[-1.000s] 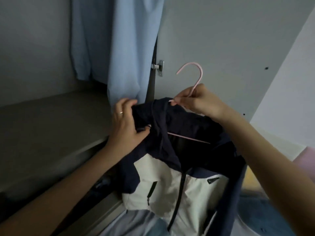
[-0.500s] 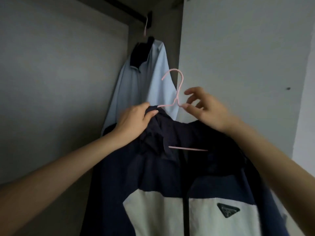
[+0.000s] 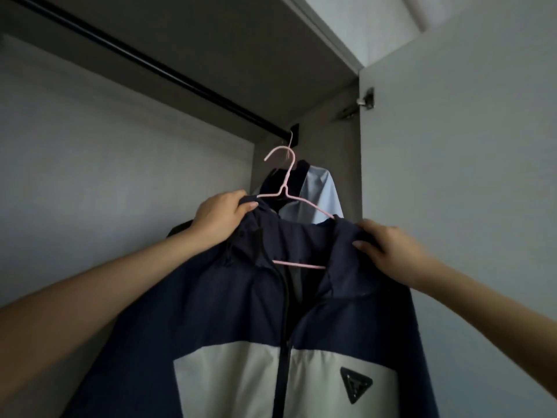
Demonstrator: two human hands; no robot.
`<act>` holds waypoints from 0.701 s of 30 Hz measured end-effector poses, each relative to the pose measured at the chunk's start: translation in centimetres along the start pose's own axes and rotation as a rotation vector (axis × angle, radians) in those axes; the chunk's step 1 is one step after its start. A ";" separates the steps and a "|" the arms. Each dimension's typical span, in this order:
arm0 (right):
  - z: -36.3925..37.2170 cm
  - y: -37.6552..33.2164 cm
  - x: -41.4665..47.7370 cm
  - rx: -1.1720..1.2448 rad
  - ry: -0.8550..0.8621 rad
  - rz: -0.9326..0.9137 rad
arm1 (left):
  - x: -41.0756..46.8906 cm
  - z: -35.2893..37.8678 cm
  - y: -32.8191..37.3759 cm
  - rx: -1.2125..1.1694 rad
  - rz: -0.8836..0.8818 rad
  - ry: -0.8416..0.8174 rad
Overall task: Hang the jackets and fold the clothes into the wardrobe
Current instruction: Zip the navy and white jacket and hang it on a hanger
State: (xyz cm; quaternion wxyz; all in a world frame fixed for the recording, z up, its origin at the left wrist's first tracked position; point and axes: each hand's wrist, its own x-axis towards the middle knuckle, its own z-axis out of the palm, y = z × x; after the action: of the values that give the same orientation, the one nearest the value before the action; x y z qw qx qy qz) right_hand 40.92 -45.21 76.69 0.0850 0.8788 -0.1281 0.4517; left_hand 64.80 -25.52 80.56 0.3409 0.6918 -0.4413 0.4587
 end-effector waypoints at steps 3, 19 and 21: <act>1.1 -1.5 2.8 -0.067 0.175 -0.021 | 1.9 0.1 -1.7 0.003 0.001 0.069; -2.6 -9.9 23.0 -0.219 0.531 0.187 | 6.9 -3.7 -11.5 0.238 0.056 0.075; -2.5 -11.9 25.0 -0.194 0.538 0.227 | 6.0 -4.3 -12.1 0.186 0.024 0.081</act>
State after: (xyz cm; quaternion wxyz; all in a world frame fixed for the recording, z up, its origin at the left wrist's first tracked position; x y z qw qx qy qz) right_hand 56.52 -36.93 98.14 0.1482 0.6956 -0.2406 0.6605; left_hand 75.68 -19.02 86.86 0.2873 0.6959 -0.3909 0.5295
